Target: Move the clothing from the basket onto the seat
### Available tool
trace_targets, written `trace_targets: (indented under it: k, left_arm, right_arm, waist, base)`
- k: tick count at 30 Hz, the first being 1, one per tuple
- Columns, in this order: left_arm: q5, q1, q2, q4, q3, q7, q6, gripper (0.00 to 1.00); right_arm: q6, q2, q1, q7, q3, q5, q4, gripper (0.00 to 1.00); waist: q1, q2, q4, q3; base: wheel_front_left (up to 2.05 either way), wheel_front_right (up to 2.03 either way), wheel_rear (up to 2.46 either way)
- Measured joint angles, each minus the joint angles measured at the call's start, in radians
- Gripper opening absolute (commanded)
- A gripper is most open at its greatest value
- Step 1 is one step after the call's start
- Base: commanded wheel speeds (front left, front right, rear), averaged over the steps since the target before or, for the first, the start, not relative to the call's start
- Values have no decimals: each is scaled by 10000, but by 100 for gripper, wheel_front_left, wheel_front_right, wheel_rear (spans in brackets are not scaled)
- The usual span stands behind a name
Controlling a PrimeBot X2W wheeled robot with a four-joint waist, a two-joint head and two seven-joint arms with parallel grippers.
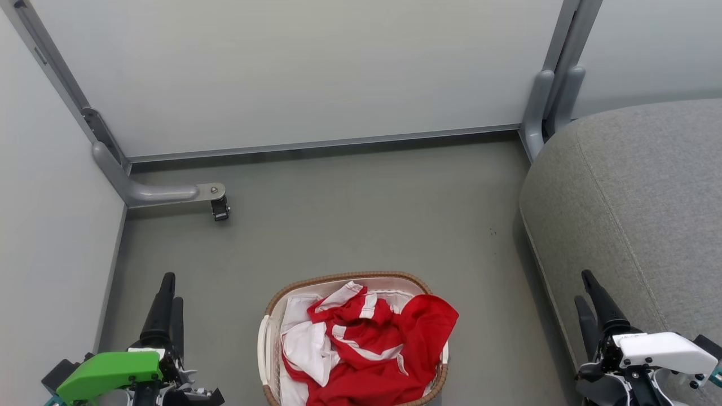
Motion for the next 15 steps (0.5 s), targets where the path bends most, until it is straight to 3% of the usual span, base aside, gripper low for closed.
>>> trace_targets:
  k: [15]
  left_arm:
    - [2184,14,2,-466,-322,-631,155,100]
  right_arm:
    - [0,-23,13,-642,58,-2612,-631,100]
  waist:
    - [0,0,22,32]
  base:
    - [0,0,0]
